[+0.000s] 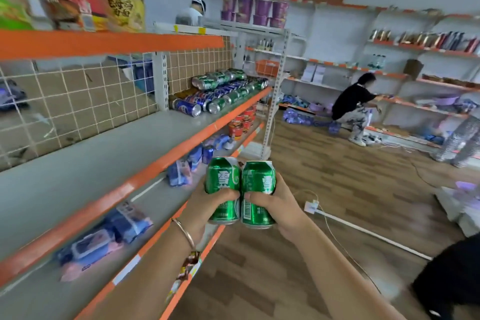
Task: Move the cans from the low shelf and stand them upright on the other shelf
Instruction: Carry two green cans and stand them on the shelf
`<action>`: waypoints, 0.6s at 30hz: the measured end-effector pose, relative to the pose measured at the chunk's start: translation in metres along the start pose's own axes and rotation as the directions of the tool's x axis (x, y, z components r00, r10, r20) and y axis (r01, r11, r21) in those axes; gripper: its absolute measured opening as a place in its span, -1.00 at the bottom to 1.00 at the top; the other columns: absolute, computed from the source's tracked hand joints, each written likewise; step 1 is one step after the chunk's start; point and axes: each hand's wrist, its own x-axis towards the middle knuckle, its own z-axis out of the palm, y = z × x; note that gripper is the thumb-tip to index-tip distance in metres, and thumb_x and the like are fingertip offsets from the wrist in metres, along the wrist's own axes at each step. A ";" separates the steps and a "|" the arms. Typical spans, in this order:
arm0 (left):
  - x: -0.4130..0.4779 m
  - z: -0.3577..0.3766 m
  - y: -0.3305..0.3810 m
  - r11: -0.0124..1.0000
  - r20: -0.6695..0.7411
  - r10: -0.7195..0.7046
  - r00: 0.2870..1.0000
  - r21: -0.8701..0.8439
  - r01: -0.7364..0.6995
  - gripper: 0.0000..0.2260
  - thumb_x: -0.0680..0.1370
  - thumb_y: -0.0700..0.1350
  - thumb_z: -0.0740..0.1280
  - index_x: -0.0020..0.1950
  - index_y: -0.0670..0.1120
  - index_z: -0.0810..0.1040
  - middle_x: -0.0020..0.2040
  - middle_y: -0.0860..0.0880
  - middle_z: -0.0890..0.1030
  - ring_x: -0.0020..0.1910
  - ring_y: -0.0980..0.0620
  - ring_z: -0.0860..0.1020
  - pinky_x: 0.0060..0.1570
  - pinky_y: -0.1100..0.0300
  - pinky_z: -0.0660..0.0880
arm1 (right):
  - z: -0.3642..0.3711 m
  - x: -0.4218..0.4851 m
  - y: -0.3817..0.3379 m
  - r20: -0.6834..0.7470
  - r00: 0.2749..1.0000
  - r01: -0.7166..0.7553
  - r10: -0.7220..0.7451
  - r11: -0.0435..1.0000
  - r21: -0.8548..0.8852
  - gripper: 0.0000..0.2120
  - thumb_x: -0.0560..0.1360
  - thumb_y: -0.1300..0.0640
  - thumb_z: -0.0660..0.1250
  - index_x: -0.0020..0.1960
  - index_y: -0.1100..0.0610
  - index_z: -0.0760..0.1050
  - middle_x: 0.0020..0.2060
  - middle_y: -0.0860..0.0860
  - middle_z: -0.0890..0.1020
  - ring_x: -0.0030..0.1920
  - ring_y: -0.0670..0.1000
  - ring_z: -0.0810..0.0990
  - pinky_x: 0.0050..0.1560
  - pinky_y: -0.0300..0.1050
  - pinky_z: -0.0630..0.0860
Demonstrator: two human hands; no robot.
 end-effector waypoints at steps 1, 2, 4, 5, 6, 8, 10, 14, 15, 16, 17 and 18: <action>0.010 -0.008 0.001 1.000 -0.021 -0.001 1.000 0.004 0.001 -0.75 0.41 -0.41 0.36 -0.13 -0.05 0.56 -0.34 0.01 0.67 -0.37 0.08 0.64 -0.43 0.24 0.54 | 0.004 0.015 0.002 0.020 1.000 0.001 -0.001 1.000 -0.009 -0.55 0.28 0.32 0.42 0.15 0.18 0.45 -0.12 0.10 0.67 -0.11 0.09 0.67 -0.17 -0.06 0.60; 0.021 -0.017 0.002 1.000 -0.047 0.008 0.999 0.004 -0.007 -0.75 0.40 -0.40 0.38 -0.16 -0.04 0.57 -0.35 0.01 0.67 -0.36 0.06 0.64 -0.41 0.23 0.56 | 0.009 0.031 0.005 0.034 0.999 0.006 -0.005 1.000 -0.021 -0.55 0.28 0.31 0.42 0.15 0.18 0.46 -0.12 0.09 0.67 -0.10 0.10 0.67 -0.15 -0.03 0.60; 0.043 -0.034 0.008 1.000 -0.088 0.027 0.996 -0.007 -0.028 -0.77 0.29 -0.32 0.45 -0.15 -0.05 0.60 -0.23 -0.10 0.69 -0.23 -0.10 0.66 -0.26 0.06 0.62 | 0.019 0.063 0.005 0.043 0.999 0.022 -0.021 0.999 -0.035 -0.59 0.26 0.30 0.43 0.09 0.13 0.49 -0.14 0.07 0.68 -0.10 0.10 0.67 -0.09 0.07 0.62; 0.055 -0.042 0.011 0.999 -0.090 0.038 0.995 -0.016 -0.040 -0.73 0.23 -0.26 0.46 -0.10 -0.06 0.61 -0.12 -0.19 0.68 -0.14 -0.19 0.65 -0.15 -0.05 0.62 | 0.024 0.079 0.004 0.047 0.998 0.035 -0.033 0.998 -0.043 -0.60 0.25 0.30 0.43 0.07 0.12 0.50 -0.14 0.08 0.67 -0.10 0.11 0.67 -0.06 0.11 0.62; 0.068 -0.050 0.015 0.998 -0.094 0.053 0.994 -0.016 -0.055 -0.67 0.19 -0.23 0.46 -0.06 -0.06 0.61 -0.05 -0.25 0.66 -0.10 -0.23 0.63 -0.10 -0.10 0.60 | 0.029 0.096 0.003 0.060 0.997 0.050 -0.047 0.997 -0.055 -0.61 0.25 0.31 0.43 0.06 0.13 0.50 -0.14 0.09 0.67 -0.11 0.11 0.67 -0.04 0.13 0.60; 0.089 -0.067 0.023 0.997 -0.129 0.072 0.989 0.000 -0.073 -0.64 0.18 -0.22 0.44 -0.04 -0.08 0.60 -0.06 -0.26 0.64 -0.14 -0.17 0.63 -0.15 -0.01 0.60 | 0.038 0.129 0.002 0.095 0.993 0.074 -0.066 0.994 -0.081 -0.67 0.30 0.38 0.45 0.00 0.11 0.52 -0.20 0.04 0.68 -0.16 0.04 0.67 -0.08 0.05 0.62; 0.110 -0.085 0.030 0.998 -0.167 0.069 0.983 0.007 -0.069 -0.62 0.16 -0.20 0.46 -0.04 -0.10 0.59 -0.07 -0.25 0.65 -0.17 -0.14 0.63 -0.19 0.03 0.60 | 0.049 0.160 0.000 0.141 0.987 0.086 -0.074 0.993 -0.079 -0.67 0.37 0.45 0.40 -0.04 0.06 0.52 -0.24 -0.02 0.68 -0.20 -0.02 0.67 -0.16 -0.10 0.62; 0.149 -0.125 0.039 0.997 -0.220 0.073 0.973 0.027 -0.069 -0.53 0.12 -0.11 0.48 0.02 -0.12 0.59 0.00 -0.29 0.65 -0.09 -0.26 0.64 -0.06 -0.17 0.58 | 0.073 0.212 -0.002 0.193 0.976 0.114 -0.103 0.992 -0.048 -0.67 0.32 0.39 0.44 -0.04 0.06 0.52 -0.23 0.02 0.67 -0.22 -0.05 0.67 -0.21 -0.20 0.61; 0.158 -0.133 0.040 0.998 -0.231 0.070 0.971 0.026 -0.065 -0.54 0.15 -0.16 0.48 0.04 -0.14 0.58 0.01 -0.30 0.64 -0.06 -0.29 0.63 -0.03 -0.22 0.57 | 0.078 0.224 -0.001 0.200 0.974 0.112 -0.103 0.993 -0.032 -0.68 0.31 0.39 0.44 -0.05 0.07 0.52 -0.23 0.03 0.66 -0.23 -0.05 0.67 -0.20 -0.19 0.62; 0.166 -0.141 0.040 0.997 -0.247 0.071 0.966 0.029 -0.066 -0.57 0.18 -0.20 0.47 0.05 -0.15 0.58 0.00 -0.30 0.64 -0.06 -0.28 0.63 -0.05 -0.20 0.58 | 0.083 0.237 0.002 0.222 0.970 0.105 -0.097 0.994 -0.024 -0.68 0.31 0.38 0.44 -0.04 0.07 0.52 -0.22 0.05 0.66 -0.20 -0.02 0.67 -0.17 -0.15 0.62; 0.172 -0.147 0.039 0.997 -0.271 0.072 0.960 0.034 -0.065 -0.60 0.20 -0.24 0.45 0.03 -0.15 0.57 -0.03 -0.27 0.65 -0.10 -0.23 0.64 -0.11 -0.12 0.61 | 0.088 0.247 0.002 0.247 0.965 0.099 -0.091 0.995 -0.019 -0.68 0.31 0.38 0.44 -0.03 0.08 0.52 -0.21 0.08 0.66 -0.19 0.00 0.67 -0.15 -0.11 0.62; 0.178 -0.153 0.038 0.998 -0.301 0.067 0.951 0.036 -0.059 -0.64 0.21 -0.26 0.42 0.01 -0.14 0.57 -0.08 -0.23 0.67 -0.16 -0.15 0.66 -0.20 0.00 0.62 | 0.092 0.258 0.004 0.280 0.955 0.108 -0.098 0.994 -0.023 -0.69 0.30 0.40 0.44 -0.07 0.08 0.53 -0.23 0.09 0.65 -0.22 0.00 0.66 -0.17 -0.12 0.61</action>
